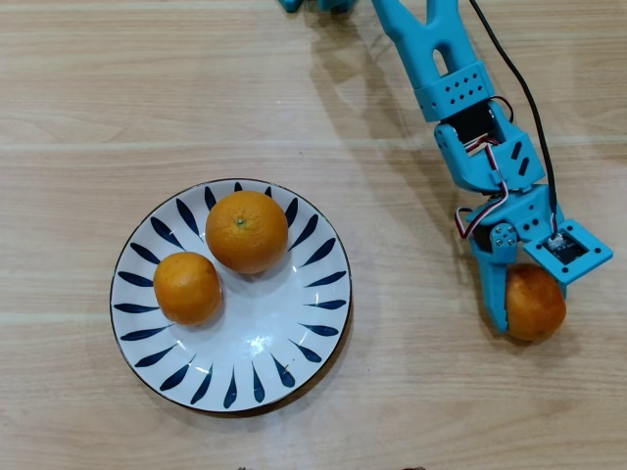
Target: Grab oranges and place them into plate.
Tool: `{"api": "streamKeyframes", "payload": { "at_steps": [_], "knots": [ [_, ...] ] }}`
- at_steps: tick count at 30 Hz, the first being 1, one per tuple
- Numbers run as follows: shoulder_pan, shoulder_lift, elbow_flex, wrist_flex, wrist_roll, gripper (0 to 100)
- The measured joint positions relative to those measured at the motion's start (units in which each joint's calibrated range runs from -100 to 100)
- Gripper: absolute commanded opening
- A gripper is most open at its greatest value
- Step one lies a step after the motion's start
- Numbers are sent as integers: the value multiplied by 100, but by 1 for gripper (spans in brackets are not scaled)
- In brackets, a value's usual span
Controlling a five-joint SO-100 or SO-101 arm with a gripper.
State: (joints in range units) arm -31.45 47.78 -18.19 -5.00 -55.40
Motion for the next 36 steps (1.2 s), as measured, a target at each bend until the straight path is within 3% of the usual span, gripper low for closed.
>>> {"api": "streamKeyframes", "payload": {
  "at_steps": [7,13,25,36],
  "knots": [
    [304,-1642,9,2412,626,23],
    [1140,-2945,9,4117,1179,23],
    [2845,-3623,708,4126,1748,23],
    [3242,-2243,691,2231,1810,23]
  ]
}}
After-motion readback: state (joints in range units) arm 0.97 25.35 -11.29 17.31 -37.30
